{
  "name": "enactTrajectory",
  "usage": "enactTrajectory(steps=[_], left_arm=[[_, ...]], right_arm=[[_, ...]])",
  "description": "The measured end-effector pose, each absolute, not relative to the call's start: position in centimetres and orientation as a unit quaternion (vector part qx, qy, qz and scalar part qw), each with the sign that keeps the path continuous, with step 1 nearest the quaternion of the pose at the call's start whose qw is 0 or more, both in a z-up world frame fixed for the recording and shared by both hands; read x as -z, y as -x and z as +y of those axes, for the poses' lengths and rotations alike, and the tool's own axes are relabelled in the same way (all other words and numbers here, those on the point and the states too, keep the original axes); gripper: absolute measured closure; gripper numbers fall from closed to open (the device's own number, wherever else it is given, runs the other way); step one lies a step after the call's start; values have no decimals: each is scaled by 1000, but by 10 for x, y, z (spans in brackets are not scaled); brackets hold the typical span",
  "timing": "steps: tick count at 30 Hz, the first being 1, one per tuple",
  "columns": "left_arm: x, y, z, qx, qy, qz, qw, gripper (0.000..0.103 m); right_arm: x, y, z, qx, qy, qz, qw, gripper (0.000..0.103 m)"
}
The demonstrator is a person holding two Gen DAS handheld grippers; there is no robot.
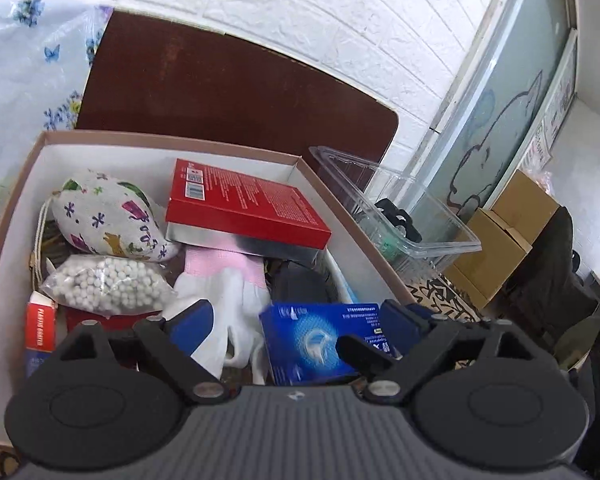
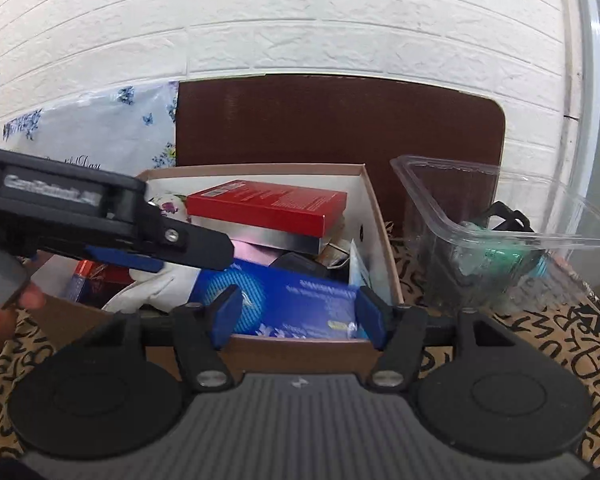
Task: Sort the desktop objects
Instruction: 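Carry the blue card box into the cardboard box and release it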
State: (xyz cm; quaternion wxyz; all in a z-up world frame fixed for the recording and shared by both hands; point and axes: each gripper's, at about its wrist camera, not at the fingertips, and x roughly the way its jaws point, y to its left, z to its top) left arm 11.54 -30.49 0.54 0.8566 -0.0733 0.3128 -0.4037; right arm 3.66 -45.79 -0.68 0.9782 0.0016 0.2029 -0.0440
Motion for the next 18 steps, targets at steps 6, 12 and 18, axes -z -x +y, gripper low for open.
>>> enactTrajectory(steps=[6, 12, 18], left_arm=[[-5, -114, -299, 390, 73, 332, 856, 7], [-7, -104, -289, 383, 68, 322, 863, 7], [-15, -86, -275, 383, 63, 305, 869, 6]], right_arm=[[10, -30, -448, 63, -2, 187, 980, 14], [6, -22, -443, 69, -18, 183, 980, 10], [-1, -10, -436, 72, -26, 191, 979, 10]])
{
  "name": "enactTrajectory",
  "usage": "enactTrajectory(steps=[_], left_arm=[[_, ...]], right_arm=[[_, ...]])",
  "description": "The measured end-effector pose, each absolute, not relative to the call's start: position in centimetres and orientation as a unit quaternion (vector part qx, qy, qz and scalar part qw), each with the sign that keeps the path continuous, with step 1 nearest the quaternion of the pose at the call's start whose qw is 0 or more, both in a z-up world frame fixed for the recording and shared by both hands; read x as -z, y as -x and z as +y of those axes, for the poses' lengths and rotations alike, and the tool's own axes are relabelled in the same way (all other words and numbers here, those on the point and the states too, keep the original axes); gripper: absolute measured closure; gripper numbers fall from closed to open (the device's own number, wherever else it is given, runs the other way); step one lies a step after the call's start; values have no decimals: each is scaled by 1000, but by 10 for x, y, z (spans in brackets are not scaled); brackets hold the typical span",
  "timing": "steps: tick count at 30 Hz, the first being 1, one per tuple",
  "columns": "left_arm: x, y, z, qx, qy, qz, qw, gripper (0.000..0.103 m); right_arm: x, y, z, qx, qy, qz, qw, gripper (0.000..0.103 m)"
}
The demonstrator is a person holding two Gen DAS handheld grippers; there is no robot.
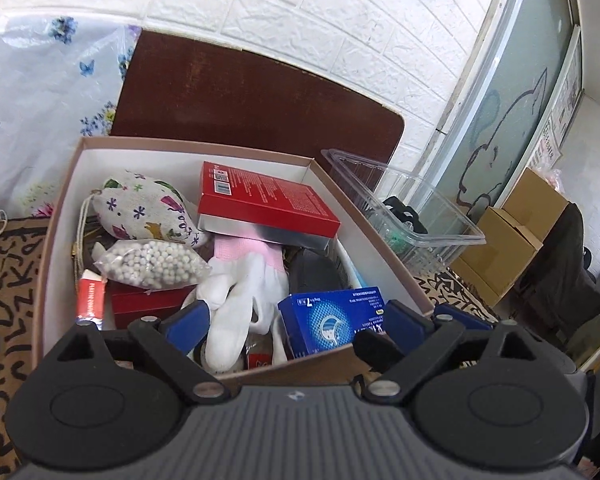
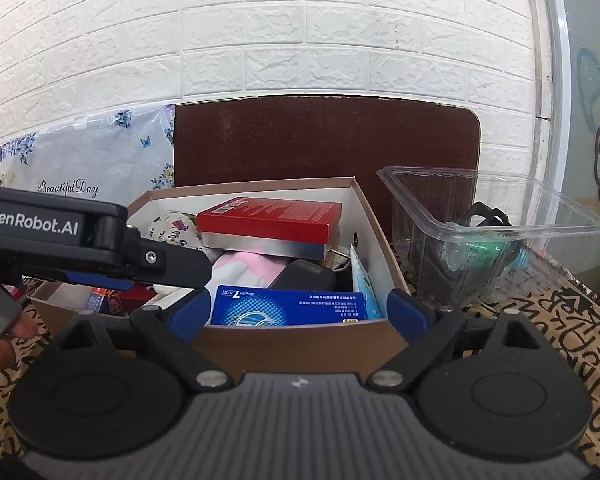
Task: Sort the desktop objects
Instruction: 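Carry the blue card box into the cardboard box and release it, then withdraw the left gripper back toward the empty red tray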
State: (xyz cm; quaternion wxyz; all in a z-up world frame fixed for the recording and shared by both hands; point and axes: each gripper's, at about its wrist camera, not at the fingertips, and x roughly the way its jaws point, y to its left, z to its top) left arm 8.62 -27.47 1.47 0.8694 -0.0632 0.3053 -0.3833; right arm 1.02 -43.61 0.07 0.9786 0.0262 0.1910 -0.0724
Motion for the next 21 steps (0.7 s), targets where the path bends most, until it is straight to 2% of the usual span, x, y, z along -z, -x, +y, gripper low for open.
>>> enactTrajectory(steps=[9, 21], left_arm=[[-17, -55, -245, 357, 38, 300, 884, 6], [6, -30, -181, 296, 31, 304, 905, 6]], right_arm=[[-1, 9, -410, 50, -24, 208, 977, 10], [34, 24, -349, -7, -61, 249, 966, 10]])
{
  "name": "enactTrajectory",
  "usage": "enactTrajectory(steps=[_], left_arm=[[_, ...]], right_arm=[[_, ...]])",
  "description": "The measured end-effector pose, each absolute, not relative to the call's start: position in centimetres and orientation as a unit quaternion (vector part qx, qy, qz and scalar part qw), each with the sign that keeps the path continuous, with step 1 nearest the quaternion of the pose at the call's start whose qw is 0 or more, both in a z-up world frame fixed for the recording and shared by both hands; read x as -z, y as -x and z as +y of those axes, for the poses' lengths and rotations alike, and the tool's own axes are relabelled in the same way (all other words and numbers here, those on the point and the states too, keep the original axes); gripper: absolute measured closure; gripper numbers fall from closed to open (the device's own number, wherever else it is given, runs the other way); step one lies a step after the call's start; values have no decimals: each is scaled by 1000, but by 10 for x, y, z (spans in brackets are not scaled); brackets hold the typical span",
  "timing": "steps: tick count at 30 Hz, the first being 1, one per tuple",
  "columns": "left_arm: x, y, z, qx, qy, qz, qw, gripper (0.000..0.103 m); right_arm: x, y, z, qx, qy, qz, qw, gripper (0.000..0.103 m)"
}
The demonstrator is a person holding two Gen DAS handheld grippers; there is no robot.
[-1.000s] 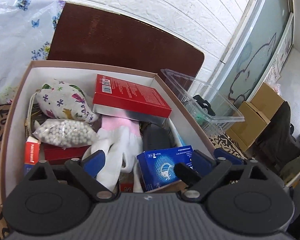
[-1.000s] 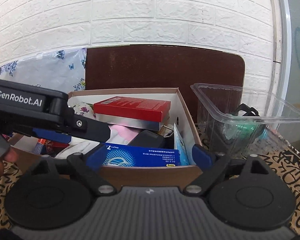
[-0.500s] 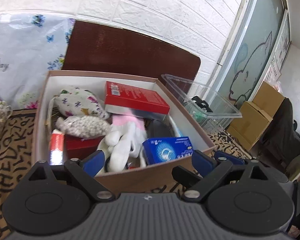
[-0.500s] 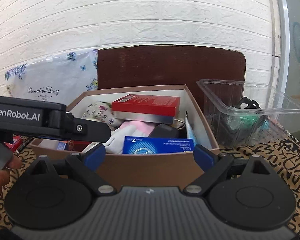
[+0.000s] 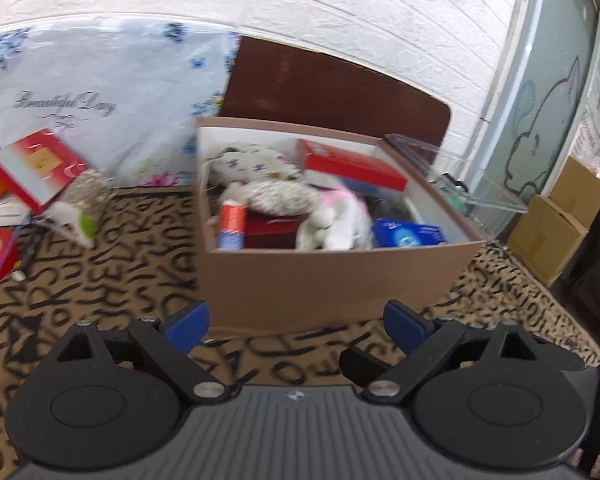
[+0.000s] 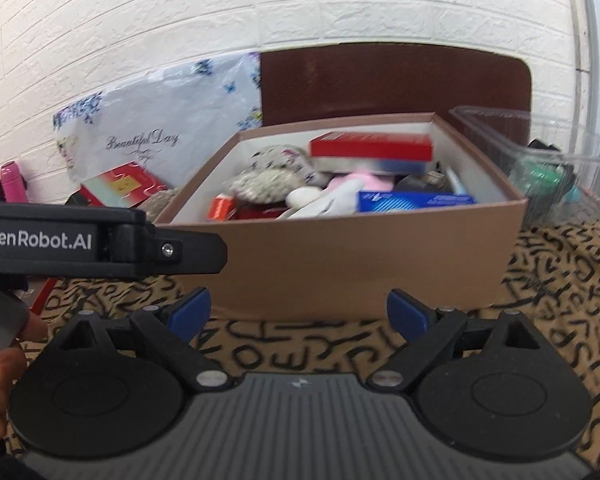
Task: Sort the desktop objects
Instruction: 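Withdraw the left gripper back toward the empty red tray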
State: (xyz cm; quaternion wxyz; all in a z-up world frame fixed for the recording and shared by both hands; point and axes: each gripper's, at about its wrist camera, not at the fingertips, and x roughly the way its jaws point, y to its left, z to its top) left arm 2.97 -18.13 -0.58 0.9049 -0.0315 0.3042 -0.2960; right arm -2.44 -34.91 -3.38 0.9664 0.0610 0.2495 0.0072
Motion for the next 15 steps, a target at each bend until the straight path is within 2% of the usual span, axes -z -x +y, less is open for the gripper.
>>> enactTrajectory(steps=[15], left_arm=[[35, -30, -85, 210, 80, 336, 915, 7]], right_arm=[[64, 15, -259, -73, -65, 305, 947, 10]])
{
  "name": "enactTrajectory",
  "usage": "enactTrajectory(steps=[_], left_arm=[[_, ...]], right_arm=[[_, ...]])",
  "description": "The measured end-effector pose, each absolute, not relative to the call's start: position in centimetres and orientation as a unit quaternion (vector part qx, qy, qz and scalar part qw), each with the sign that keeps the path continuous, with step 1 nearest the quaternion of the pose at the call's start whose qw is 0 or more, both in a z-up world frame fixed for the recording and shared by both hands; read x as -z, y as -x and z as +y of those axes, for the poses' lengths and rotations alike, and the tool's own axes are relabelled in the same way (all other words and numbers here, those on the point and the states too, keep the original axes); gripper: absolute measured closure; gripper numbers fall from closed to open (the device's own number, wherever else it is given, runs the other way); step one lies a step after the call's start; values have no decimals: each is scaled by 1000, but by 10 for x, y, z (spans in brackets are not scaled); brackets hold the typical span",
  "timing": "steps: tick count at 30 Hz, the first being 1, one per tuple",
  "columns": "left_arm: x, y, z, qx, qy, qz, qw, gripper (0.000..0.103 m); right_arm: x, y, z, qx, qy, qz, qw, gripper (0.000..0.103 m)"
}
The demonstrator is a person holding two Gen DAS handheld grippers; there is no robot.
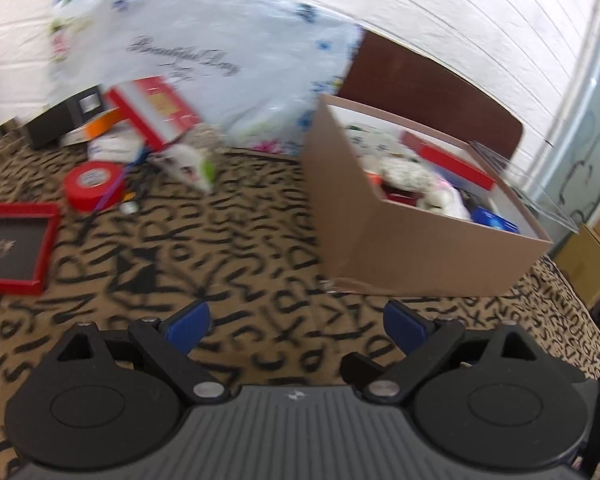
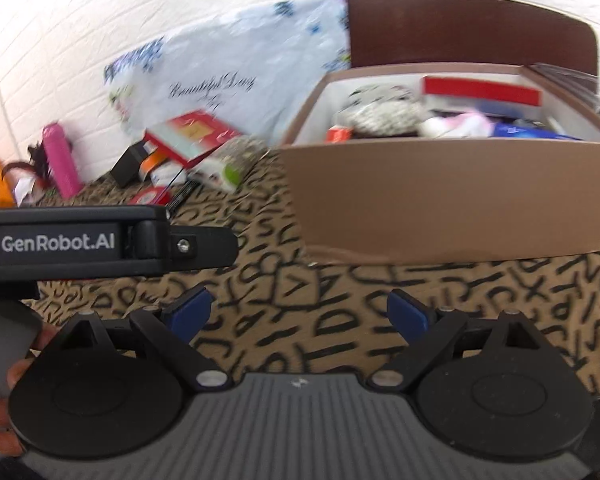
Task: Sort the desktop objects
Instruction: 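Withdraw the left gripper back toward the empty red tray, then grasp the rim of the red tray with the left gripper and lift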
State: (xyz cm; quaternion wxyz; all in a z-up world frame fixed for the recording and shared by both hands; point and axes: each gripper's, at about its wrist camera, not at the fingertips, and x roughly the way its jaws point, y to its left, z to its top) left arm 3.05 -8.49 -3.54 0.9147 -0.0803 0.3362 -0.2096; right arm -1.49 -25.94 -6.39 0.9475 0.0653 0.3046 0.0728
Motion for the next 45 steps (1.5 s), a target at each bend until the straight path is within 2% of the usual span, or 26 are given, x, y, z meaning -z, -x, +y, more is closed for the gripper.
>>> enactTrajectory(steps=[21, 26, 27, 29, 31, 33, 34, 35, 39, 41, 43, 45], left_arm=[[53, -41, 102, 34, 136, 329, 934, 8], [52, -62, 141, 15, 139, 322, 936, 10], [53, -67, 148, 14, 141, 323, 936, 12], [56, -79, 159, 12, 143, 333, 932, 25], [61, -91, 169, 15, 150, 346, 926, 33], [67, -101, 176, 15, 155, 353, 922, 39], [69, -106, 179, 15, 155, 356, 921, 44], [70, -109, 180, 16, 155, 357, 921, 47], [74, -122, 186, 25, 156, 363, 918, 57], [76, -127, 188, 29, 159, 368, 916, 70], [78, -132, 189, 30, 156, 369, 916, 74], [78, -135, 189, 34, 153, 371, 915, 83]], right_arm=[[67, -29, -149, -165, -55, 335, 926, 10], [64, -47, -109, -159, -14, 328, 931, 10], [65, -51, -102, -163, -9, 327, 931, 10], [66, -57, -91, -180, -9, 327, 928, 11], [67, -64, -80, -200, -16, 327, 923, 11], [67, -70, -68, -206, -14, 326, 923, 13], [67, -72, -62, -209, -11, 322, 923, 16], [67, -76, -56, -212, -7, 321, 923, 23], [72, -89, -36, -220, 1, 324, 920, 33], [75, -94, -28, -220, 7, 327, 919, 39], [79, -98, -23, -218, 13, 329, 919, 46], [83, -102, -19, -215, 16, 333, 918, 57]])
